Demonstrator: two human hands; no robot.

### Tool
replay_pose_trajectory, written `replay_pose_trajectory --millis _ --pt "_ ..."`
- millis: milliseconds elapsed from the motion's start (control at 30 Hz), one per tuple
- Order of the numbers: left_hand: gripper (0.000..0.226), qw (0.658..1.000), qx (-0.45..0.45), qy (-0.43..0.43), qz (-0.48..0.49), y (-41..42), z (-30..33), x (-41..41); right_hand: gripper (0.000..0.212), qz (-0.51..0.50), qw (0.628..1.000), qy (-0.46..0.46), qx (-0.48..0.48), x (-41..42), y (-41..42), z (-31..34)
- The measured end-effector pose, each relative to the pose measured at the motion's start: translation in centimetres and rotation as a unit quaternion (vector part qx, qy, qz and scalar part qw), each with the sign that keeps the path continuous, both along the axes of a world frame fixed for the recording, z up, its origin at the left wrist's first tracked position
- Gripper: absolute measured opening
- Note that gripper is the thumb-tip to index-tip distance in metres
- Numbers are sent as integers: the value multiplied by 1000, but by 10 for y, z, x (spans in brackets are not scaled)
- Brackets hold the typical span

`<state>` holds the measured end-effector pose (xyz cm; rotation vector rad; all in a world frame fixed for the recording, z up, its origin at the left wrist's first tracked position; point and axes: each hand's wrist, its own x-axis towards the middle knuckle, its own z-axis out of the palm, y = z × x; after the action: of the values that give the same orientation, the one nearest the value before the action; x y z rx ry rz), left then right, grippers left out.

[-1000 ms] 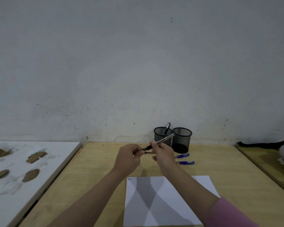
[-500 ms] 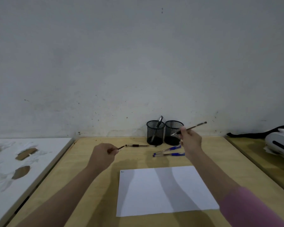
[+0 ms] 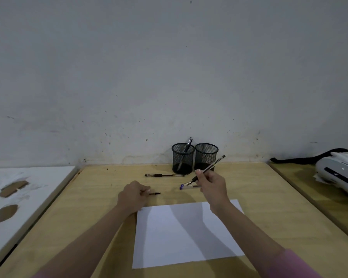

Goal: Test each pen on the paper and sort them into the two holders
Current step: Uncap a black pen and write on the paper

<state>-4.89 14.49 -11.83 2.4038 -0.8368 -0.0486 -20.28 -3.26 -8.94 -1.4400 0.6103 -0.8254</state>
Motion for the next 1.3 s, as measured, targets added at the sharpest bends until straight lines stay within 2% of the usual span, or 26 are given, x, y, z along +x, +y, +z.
replay_pose_trajectory --millis 200,300,400,500,633,867,1033,1300 --pt "15 995 -66 13 -79 28 10 -14 17 47 999 -11 0 8 24 -10" --pt "31 994 -75 12 -72 51 10 -29 17 69 997 -15 7 18 42 -19" --pt "49 995 -43 -24 -89 72 4 -42 17 97 995 -3 -8 26 59 -25" --pt "57 992 5 -74 -102 81 -7 -48 16 115 992 9 -50 34 71 -31" --pt "69 991 55 -87 -80 84 -21 -49 20 107 991 25 -79 36 77 -39" --pt "67 990 79 -92 -66 82 -27 -49 23 106 984 48 -132 35 74 -41" --pt "67 988 100 -94 -67 82 -27 -50 24 99 982 24 -160 42 79 -39" --pt "66 991 81 -85 -65 81 -27 -52 33 134 988 48 -62 53 93 -37"
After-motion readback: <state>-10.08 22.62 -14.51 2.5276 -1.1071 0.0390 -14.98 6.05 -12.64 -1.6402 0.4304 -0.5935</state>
